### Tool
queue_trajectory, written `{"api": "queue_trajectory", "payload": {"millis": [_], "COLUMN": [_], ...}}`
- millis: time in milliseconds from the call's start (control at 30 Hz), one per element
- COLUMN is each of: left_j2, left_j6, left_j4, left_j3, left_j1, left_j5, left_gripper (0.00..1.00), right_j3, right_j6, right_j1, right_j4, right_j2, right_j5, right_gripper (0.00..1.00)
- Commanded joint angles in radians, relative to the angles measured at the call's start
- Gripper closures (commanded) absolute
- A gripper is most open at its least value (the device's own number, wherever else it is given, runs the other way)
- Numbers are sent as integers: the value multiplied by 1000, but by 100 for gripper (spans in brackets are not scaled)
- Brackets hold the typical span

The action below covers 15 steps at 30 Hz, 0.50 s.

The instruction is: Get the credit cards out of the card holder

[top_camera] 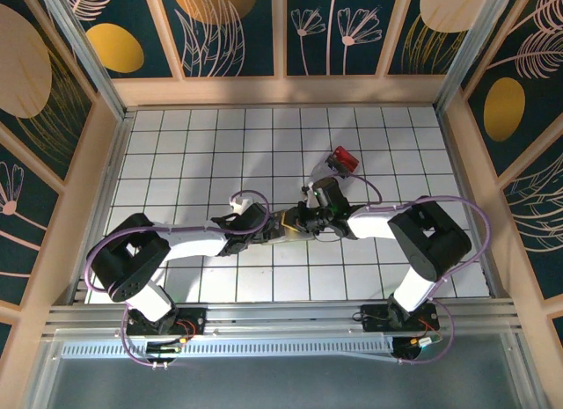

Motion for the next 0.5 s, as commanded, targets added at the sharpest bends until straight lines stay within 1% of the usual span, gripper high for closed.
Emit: {"api": "queue_trajectory", "payload": {"millis": [0,233,367,400,467], "left_j2": [59,61,59,56,52], "left_j6": [-13,-13,-13,-13,-13], "left_j4": [-44,-46,-47,-49,-50], "left_j3": [-12,-10,-10,-10,-8], "left_j1": [5,5,5,6,5], "left_j5": [41,41,40,38,36], "left_gripper": [16,16,16,16,16], "right_j3": [-19,-23,-19,-18,-13], "right_j6": [16,13,-4,-8,-24], "right_j1": [-14,-21,-30,-32,-36], "right_j4": [44,37,-3,-19,-58], "right_j2": [-45,-49,-56,-59,-67], "right_j5": [-22,-19,5,13,37], "right_gripper": [87,88,98,100,100]}}
